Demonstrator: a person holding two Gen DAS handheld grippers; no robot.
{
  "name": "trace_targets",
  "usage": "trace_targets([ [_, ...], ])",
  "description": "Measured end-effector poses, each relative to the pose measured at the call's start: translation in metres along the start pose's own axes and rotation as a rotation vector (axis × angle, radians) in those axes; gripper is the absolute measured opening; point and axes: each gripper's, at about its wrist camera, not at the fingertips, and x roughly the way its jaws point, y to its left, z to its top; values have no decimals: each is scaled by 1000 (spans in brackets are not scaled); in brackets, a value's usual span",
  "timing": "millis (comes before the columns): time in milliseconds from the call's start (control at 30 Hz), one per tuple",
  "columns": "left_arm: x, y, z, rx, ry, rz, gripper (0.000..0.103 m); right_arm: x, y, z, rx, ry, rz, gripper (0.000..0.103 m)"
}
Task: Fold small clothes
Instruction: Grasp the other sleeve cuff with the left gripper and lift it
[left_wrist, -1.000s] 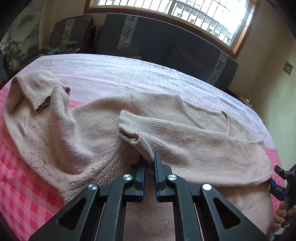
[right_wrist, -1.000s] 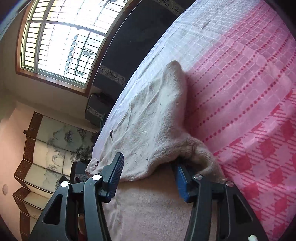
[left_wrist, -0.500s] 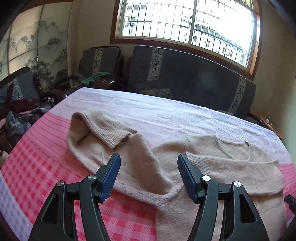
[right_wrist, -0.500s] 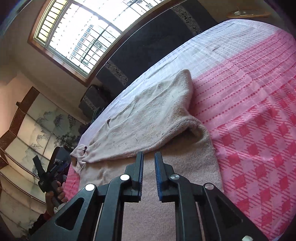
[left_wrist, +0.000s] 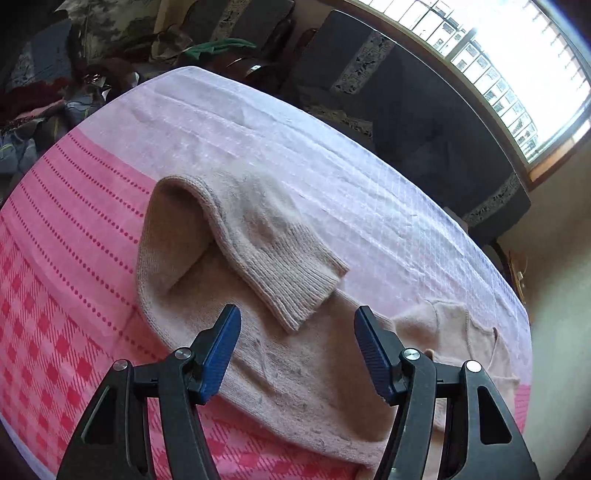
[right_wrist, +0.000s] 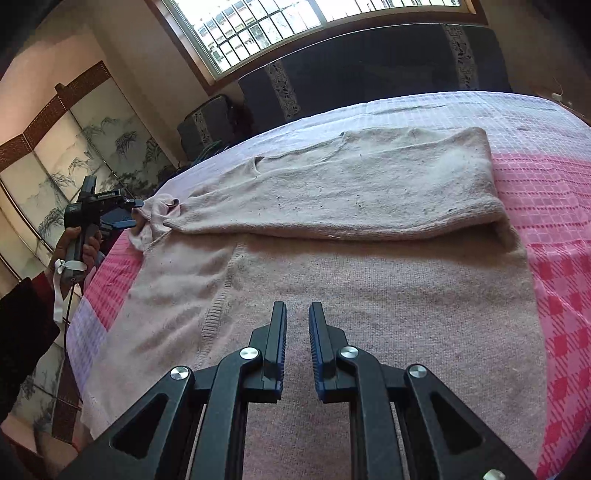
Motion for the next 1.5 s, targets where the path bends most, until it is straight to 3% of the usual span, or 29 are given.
trace_targets([
  [200, 22, 9, 21, -33, -45, 15, 62, 0, -3, -1, 18, -4, 8, 14],
  [233, 25, 8, 23, -34, -48, -4, 54, 0, -2, 0, 21, -4, 9, 14],
  [267, 29, 7, 24, -36, -43, -10, 5, 1, -3, 0, 23, -4, 8, 14],
  [333, 29, 3, 22, -56, -64, -19, 5, 1, -4, 0, 29, -4, 5, 14],
  [467, -26, -52, 1, 55, -216, -241, 5, -2, -7, 1, 41, -16, 19, 14],
  [533, -56, -89, -8, 86, -228, -341, 5, 0, -9, 4, 61, -7, 61, 14],
  [700, -112, -194, -43, 169, -216, -559, 5, 1, -5, 27, 205, -20, 322, 14],
  [833, -97, -265, -85, 193, -109, -699, 5, -6, -8, 44, 322, -71, 498, 18],
  [867, -85, -280, -98, 201, -73, -720, 5, -8, -12, 46, 355, -86, 515, 24],
  [933, -57, -305, -127, 209, 10, -750, 5, -9, -24, 50, 426, -107, 550, 46],
  [967, -42, -313, -142, 200, 53, -768, 5, -9, -32, 51, 461, -124, 565, 63],
  [1000, -29, -319, -155, 193, 82, -770, 5, -10, -41, 52, 498, -143, 562, 69],
  [1133, 10, -321, -198, 151, 161, -754, 5, 0, -80, 59, 666, -145, 571, 74],
  [1233, 19, -315, -216, 135, 159, -741, 5, 17, -98, 56, 778, -103, 585, 74],
  [1500, 20, -318, -227, 155, 163, -759, 6, 44, -119, 49, 962, -82, 672, 71],
])
